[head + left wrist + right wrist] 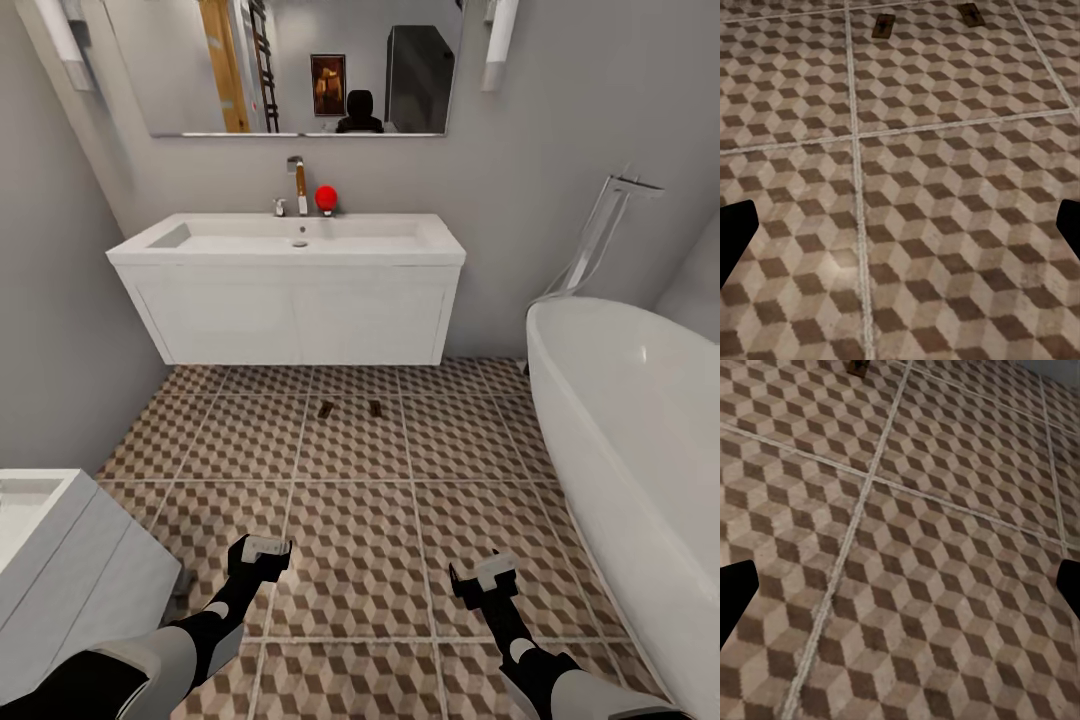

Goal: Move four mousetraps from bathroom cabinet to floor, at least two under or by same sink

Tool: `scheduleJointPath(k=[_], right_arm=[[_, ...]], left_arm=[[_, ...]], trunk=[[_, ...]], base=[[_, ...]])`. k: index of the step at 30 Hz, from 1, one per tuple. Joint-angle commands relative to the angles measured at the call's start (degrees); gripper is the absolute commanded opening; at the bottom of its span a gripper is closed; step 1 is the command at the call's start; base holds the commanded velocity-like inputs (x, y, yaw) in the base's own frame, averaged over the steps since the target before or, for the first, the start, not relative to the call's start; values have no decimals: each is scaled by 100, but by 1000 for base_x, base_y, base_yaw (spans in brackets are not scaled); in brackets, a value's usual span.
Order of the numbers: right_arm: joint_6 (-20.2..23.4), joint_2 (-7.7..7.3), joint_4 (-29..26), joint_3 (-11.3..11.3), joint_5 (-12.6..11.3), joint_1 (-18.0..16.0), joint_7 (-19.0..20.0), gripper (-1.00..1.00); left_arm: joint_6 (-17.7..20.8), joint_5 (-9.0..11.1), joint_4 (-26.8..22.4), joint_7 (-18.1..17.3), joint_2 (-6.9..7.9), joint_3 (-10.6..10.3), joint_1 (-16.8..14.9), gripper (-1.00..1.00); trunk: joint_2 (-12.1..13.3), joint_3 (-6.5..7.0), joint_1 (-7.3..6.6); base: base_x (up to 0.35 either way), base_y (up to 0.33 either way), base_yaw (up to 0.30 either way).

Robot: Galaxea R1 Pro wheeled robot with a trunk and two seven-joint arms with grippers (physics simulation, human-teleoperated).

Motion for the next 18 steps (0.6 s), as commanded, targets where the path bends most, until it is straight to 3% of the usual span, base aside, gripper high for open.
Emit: scheduleJointPath(k=[1,18], right_arm=[[-1,-1,6,45,31,-4,-60,100],[-1,-1,6,45,32,-4,-60,100]], left_arm=[[-36,50,25,2,-4,-50,-9,100],[-36,50,25,2,-4,-50,-9,100]], trunk=[[40,14,-23],[721,319,-397]], base=[[0,0,0],[0,0,0]])
